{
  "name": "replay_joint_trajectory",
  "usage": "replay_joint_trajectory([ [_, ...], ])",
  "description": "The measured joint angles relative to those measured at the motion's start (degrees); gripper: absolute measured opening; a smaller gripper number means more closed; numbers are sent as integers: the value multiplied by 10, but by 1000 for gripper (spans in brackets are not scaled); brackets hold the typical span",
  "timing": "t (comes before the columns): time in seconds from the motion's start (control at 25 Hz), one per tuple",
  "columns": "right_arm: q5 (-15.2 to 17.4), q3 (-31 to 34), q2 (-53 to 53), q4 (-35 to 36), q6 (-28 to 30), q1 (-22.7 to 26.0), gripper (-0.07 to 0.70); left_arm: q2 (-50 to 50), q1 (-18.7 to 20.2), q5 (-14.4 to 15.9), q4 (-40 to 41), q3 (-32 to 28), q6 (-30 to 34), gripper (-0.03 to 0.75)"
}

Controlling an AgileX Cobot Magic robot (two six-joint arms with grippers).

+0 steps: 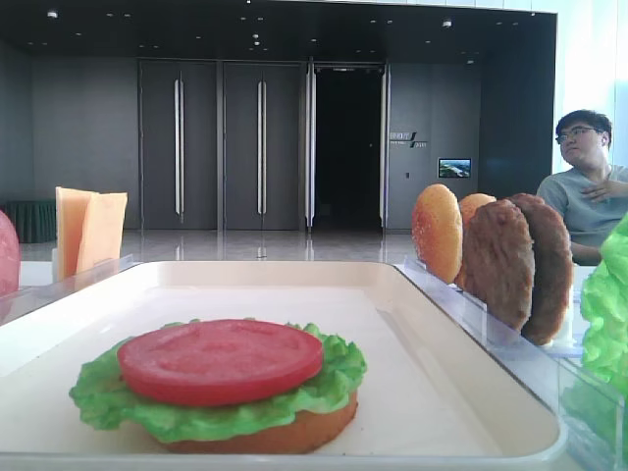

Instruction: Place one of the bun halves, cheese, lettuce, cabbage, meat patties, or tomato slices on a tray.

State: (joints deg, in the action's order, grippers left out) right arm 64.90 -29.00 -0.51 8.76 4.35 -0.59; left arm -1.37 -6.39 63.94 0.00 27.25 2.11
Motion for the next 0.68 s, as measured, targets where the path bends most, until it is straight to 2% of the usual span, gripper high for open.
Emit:
replay_joint_trajectory([
  [0.44,0,0,0,0,0,0,543,0,0,0,0,0,0,335],
  [0.68,0,0,0,0,0,0,543,0,0,0,0,0,0,304],
])
